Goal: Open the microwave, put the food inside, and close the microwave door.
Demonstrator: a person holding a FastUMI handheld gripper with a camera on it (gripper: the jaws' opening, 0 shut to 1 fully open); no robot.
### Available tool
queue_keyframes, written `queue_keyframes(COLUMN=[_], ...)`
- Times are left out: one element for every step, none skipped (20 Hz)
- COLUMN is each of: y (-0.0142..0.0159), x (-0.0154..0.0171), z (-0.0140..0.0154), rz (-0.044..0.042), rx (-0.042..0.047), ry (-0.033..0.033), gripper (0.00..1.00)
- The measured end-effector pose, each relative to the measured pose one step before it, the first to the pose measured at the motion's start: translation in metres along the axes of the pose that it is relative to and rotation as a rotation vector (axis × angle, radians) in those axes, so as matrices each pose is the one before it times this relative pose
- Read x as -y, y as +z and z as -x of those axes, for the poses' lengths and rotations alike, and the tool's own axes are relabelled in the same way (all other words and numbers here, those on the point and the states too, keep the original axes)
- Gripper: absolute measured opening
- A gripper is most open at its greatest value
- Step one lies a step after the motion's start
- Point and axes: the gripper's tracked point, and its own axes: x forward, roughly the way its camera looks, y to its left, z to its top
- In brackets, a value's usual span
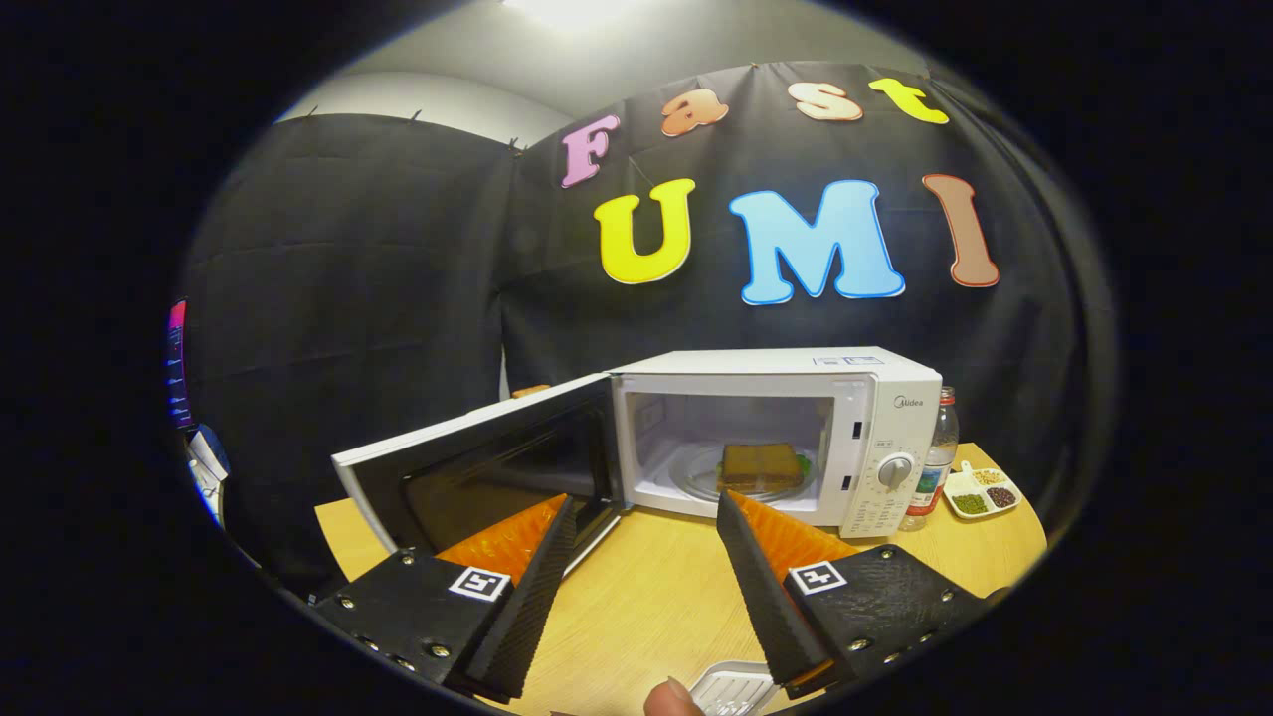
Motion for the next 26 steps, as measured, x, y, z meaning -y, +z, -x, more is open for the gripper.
queue_keyframes(y=[0.00008,-0.00101,-0.0002,0.00007,0.00067,-0.00127,-0.00379,-0.00092,0.00008,-0.00093,-0.00083,-0.00075,-0.00141,-0.00117,-0.0039,-0.00375,-0.00471,-0.0017,0.00066,-0.00054,-0.00183,0.00206,-0.0015,-0.00211,-0.00531,-0.00491], x=[-0.01564,-0.017,-0.01977,-0.01683,-0.01678,-0.01646,-0.01919,-0.01601,-0.01424,-0.0118,-0.01144,-0.00611,-0.00488,-0.00431,-0.00453,-0.0042,-0.00855,0.00152,0.00565,0.00164,0.00489,0.00325,0.00331,0.00583,-0.00066,0.0012], z=[0.00802,0.00613,0.00464,0.00272,0.00108,0.00058,-0.00256,-0.00284,-0.00217,-0.00325,-0.00831,-0.00618,-0.00776,-0.00873,-0.01041,-0.00943,-0.01061,-0.00669,-0.00946,-0.00511,-0.00926,-0.00533,-0.00635,-0.00362,-0.00494,-0.00086], rz=[0.01289,0.01689,0.01765,0.01638,0.01629,0.01321,0.01156,0.00346,0.00452,0.0063,0.00312,0.00029,-0.00579,-0.01107,-0.01217,-0.0174,-0.01539,-0.00248,-0.00909,-0.00108,0.00081,0.00205,0.00928,0.00867,0.00598,-0.00151], rx=[0.00462,-0.00022,0.00274,0.0075,0.00695,-0.00255,-0.00483,-0.00215,0.00262,0.00098,0.00523,0.00496,0.00327,-0.00152,-0.01154,-0.01612,-0.01729,-0.00989,-0.0007,0.00133,-0.00171,0.0072,-0.0006,-0.0083,-0.00981,-0.01672], ry=[0.03143,0.04414,0.04568,0.04049,0.03469,0.04045,0.04898,0.04338,0.03163,0.01907,0.01593,-0.00345,-0.01096,-0.00604,-0.0063,0.01359,0.02244,-0.01981,-0.02818,-0.00138,-0.01922,-0.01962,-0.02489,-0.02042,-0.00017,0.00285], gripper=[0.87,0.87,0.87,0.87,0.87,0.87,0.87,0.85,0.84,0.83,0.74,0.7,0.6,0.53,0.39,0.33,0.3,0.3,0.16,0.03,0.05,0.05,0.05,0.05,0.05,0.03])
